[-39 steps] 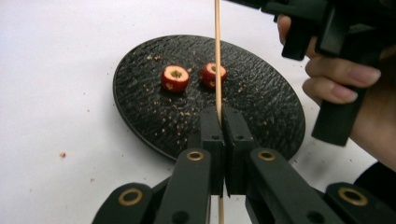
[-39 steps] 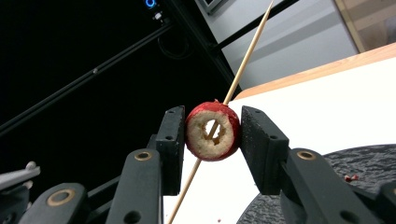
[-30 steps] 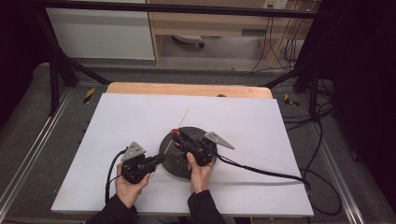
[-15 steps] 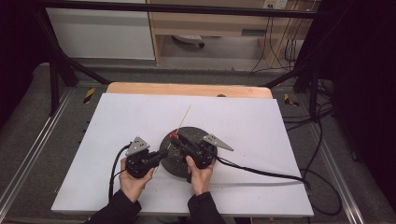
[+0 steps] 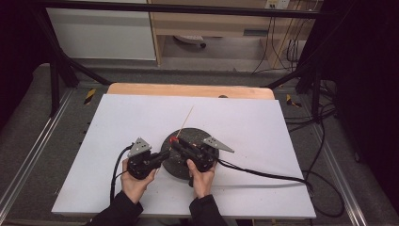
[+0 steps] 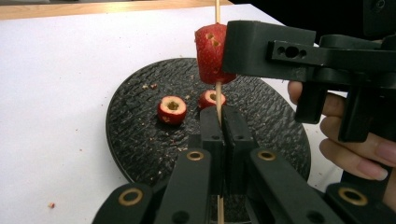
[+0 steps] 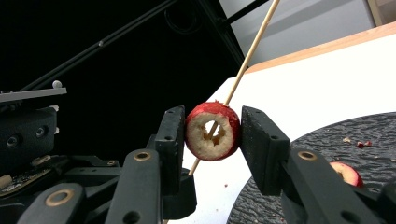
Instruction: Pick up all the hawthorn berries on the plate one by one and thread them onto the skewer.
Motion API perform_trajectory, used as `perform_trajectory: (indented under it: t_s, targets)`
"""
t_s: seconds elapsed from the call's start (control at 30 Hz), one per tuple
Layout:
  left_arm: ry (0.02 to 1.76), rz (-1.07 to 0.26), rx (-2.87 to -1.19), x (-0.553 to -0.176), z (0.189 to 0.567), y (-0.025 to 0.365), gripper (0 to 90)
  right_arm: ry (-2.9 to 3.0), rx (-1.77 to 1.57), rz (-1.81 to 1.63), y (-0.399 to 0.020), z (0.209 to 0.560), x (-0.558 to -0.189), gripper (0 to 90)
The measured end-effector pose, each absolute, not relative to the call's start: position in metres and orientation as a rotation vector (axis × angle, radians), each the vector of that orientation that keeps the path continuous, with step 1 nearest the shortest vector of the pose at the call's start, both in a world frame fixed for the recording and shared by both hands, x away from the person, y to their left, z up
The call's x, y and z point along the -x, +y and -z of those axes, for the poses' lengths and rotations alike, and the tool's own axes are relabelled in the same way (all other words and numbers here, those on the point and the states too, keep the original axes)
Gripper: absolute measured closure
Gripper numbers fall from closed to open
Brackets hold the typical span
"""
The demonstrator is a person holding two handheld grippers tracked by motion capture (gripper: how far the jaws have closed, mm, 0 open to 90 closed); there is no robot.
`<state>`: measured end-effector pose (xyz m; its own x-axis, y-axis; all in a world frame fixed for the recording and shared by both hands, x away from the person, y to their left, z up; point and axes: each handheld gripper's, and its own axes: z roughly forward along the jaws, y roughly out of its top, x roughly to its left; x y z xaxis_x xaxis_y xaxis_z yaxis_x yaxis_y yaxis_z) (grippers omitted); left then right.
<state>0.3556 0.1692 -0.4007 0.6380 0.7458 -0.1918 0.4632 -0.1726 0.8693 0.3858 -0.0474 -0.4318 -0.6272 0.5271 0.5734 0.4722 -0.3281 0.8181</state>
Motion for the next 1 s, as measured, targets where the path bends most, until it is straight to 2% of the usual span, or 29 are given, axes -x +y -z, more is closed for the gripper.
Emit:
perform_trajectory:
  t_s: [0.27,0.6,0.8,1.0]
  targets:
    - [0.96,-0.364,-1.842,-0.351,0.402,0.181,88.1,1.852,-1.31,-2.071,-0.055,0.426,-0.387,42.4]
    - [0.962,-0.386,-1.876,-0.343,0.407,0.206,88.1,2.11,-1.231,-1.789,-0.077,0.416,-0.395,13.1]
    - [0.955,-0.394,-1.913,-0.334,0.412,0.221,88.1,2.235,-1.195,-1.645,-0.083,0.417,-0.398,6.8]
    - [0.953,-0.4,-1.936,-0.327,0.417,0.234,88.0,2.331,-1.169,-1.504,-0.087,0.415,-0.401,5.0]
